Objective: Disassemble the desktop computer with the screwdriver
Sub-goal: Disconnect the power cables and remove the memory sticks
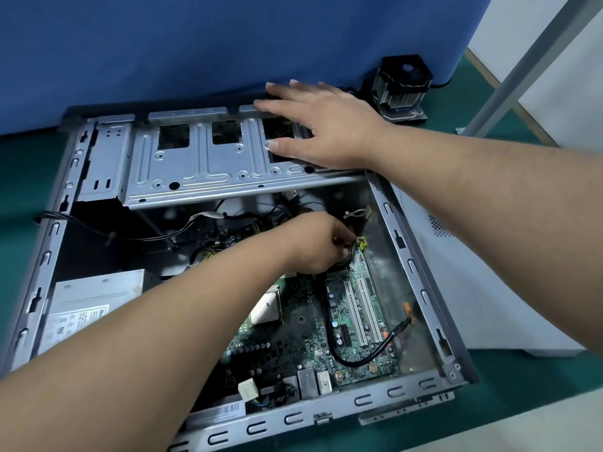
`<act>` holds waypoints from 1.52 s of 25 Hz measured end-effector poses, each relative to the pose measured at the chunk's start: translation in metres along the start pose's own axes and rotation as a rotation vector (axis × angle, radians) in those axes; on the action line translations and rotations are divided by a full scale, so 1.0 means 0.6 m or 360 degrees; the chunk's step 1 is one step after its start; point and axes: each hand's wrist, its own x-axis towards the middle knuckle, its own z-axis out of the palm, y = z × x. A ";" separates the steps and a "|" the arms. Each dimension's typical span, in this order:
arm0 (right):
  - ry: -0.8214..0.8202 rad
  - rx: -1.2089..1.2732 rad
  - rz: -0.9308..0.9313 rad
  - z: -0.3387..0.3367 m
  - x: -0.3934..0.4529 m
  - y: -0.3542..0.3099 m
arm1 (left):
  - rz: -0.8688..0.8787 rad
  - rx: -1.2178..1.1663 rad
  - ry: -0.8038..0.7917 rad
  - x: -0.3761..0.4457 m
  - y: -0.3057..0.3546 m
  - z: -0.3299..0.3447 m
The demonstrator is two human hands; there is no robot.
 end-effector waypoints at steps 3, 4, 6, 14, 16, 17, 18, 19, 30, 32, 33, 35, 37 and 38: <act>0.0003 -0.0011 -0.0003 0.001 -0.001 -0.002 | 0.0069 0.0266 -0.0110 -0.016 -0.003 0.002; 0.0006 -0.0015 -0.0001 0.001 -0.001 -0.002 | 0.0095 0.0304 -0.0074 -0.023 -0.004 0.004; 0.0005 -0.0008 0.0002 0.002 0.000 -0.001 | 0.0122 0.0185 0.0177 -0.032 -0.010 0.008; 0.0002 0.0027 -0.0004 0.002 0.003 0.003 | -0.0080 0.0047 0.0680 0.015 -0.019 0.025; -0.0002 0.0035 -0.0003 0.003 0.004 0.003 | -0.0134 0.0142 0.0578 0.035 -0.016 0.025; -0.0002 0.0037 -0.0002 0.004 0.004 0.003 | -0.0184 0.0140 0.0575 0.044 -0.013 0.026; -0.0001 0.0037 -0.0003 0.004 0.004 0.003 | -0.0249 0.0106 0.0603 0.050 -0.009 0.028; 0.0000 0.0040 -0.0002 0.004 0.004 0.003 | -0.0328 0.0057 0.0645 0.055 -0.006 0.030; -0.0005 0.0054 0.0007 0.003 0.001 0.003 | -0.0570 0.0088 0.0776 0.060 0.012 0.034; -0.0005 0.0055 0.0004 0.002 0.002 0.002 | -0.0566 0.0123 0.0786 0.061 0.015 0.036; -0.0004 0.0055 0.0005 0.001 0.001 0.001 | -0.0564 0.0129 0.0784 0.062 0.015 0.036; -0.0001 0.0058 0.0007 0.001 0.000 0.001 | -0.0554 0.0117 0.0774 0.061 0.014 0.036; -0.0002 0.0048 0.0007 0.000 -0.002 0.000 | -0.0535 0.0092 0.0775 0.060 0.012 0.038; -0.0005 0.0047 0.0005 0.000 -0.001 0.000 | -0.0528 0.0079 0.0779 0.059 0.010 0.039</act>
